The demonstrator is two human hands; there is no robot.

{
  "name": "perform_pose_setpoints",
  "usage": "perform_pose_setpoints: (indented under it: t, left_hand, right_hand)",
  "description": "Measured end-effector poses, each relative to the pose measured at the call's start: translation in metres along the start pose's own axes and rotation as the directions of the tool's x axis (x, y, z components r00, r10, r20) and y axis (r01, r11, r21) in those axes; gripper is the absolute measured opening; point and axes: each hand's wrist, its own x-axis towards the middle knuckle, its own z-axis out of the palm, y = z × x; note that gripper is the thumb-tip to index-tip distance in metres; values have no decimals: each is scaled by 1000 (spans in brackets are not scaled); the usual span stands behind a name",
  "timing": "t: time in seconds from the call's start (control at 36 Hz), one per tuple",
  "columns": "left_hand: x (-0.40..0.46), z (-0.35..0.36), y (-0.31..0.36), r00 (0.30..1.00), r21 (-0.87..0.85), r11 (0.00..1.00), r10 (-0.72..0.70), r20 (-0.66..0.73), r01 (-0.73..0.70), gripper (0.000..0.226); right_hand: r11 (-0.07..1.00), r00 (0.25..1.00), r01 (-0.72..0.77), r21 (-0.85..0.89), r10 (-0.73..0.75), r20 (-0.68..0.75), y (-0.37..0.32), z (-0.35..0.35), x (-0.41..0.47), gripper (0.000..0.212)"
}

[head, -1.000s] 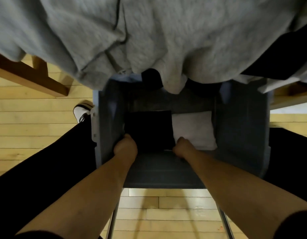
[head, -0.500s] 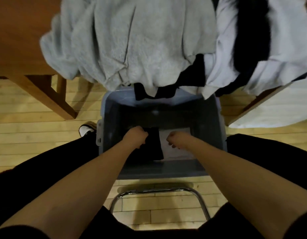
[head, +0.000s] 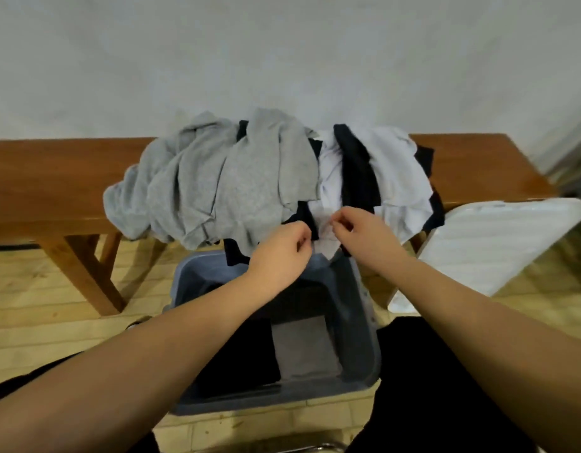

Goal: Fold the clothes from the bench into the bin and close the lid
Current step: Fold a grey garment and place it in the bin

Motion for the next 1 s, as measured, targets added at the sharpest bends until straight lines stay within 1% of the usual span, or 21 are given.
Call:
perform_pose_setpoints:
  t: [0.03,0.06,0.08,0.11,0.14,0.19,0.25,0.28,0.33,0.39,0.42,0.47,0.56,0.61,0.69,0.75,0.83,0.89,0.94,1.0]
  left_hand:
    - [5,-1,2,994,22,996,86,-68,-85,13]
    - [14,-3,7,979,87,985,159,-128,-149,15]
    - [22,-4,6,965,161,971,201,-166,-174,18]
    - [30,-6,6,959,225,960,210,-189,-166,22]
    - [39,-8,3,957,277,950,206,-202,-146,26]
    - [52,-12,-5,969,344,936,144,-201,-67,39]
    - [64,-15,-17,986,370,929,48,-160,15,53]
    - [69,-16,-22,991,373,927,18,-130,32,56]
    - [77,-18,-32,998,392,920,7,-69,21,54]
    - [82,-19,-37,999,417,909,35,-40,-15,44]
    - [84,-20,-40,998,427,904,51,-37,-30,40]
    - [85,-19,-46,996,426,903,82,-44,-55,33]
    - [90,-18,-51,991,364,930,89,-100,-47,27]
    - [91,-21,-51,993,302,953,50,-109,-14,27]
    - [91,-27,-48,998,208,978,-22,-60,34,28]
    - [88,-33,-43,998,143,988,-60,-13,62,28]
    - [82,-41,-34,990,112,986,-127,62,120,28]
    - [77,-47,-28,978,83,980,-188,91,181,27]
    - [70,-55,-22,968,-2,973,-230,95,232,27]
    - [64,-66,-13,966,-100,962,-251,58,256,30]
  right_hand:
    - [1000,999,28,-5,-29,-36,1,-3,3,13]
    - [998,996,62,-20,-63,-68,0,-10,9,14]
    - [995,992,93,-44,-97,-87,2,-12,15,17]
    - [991,988,115,-70,-121,-93,2,-13,22,20]
    - [986,986,134,-97,-143,-89,2,-13,29,24]
    - [975,982,167,-146,-178,-62,0,-10,45,34]
    - [966,980,193,-175,-200,-23,-3,-3,60,44]
    - [966,982,187,-176,-189,8,-6,1,66,49]
    - [971,986,154,-182,-140,88,-9,11,78,59]
    - [972,983,121,-200,-90,157,-9,21,86,62]
    - [974,984,107,-199,-74,164,-8,26,89,60]
    - [984,991,76,-163,-57,118,-5,34,91,50]
    - [998,999,29,-58,-28,19,-1,40,92,33]
    - [1000,1000,-8,15,8,-2,-1,40,90,30]
    - [999,999,-32,38,31,28,-4,33,87,30]
    - [996,995,-65,63,59,84,-7,27,85,33]
    - [988,981,-115,98,98,167,-16,16,80,34]
    - [991,975,-117,69,101,199,-25,8,78,31]
    - [995,979,-95,40,86,185,-37,-1,76,31]
    - [990,991,-87,110,74,116,-48,-11,75,32]
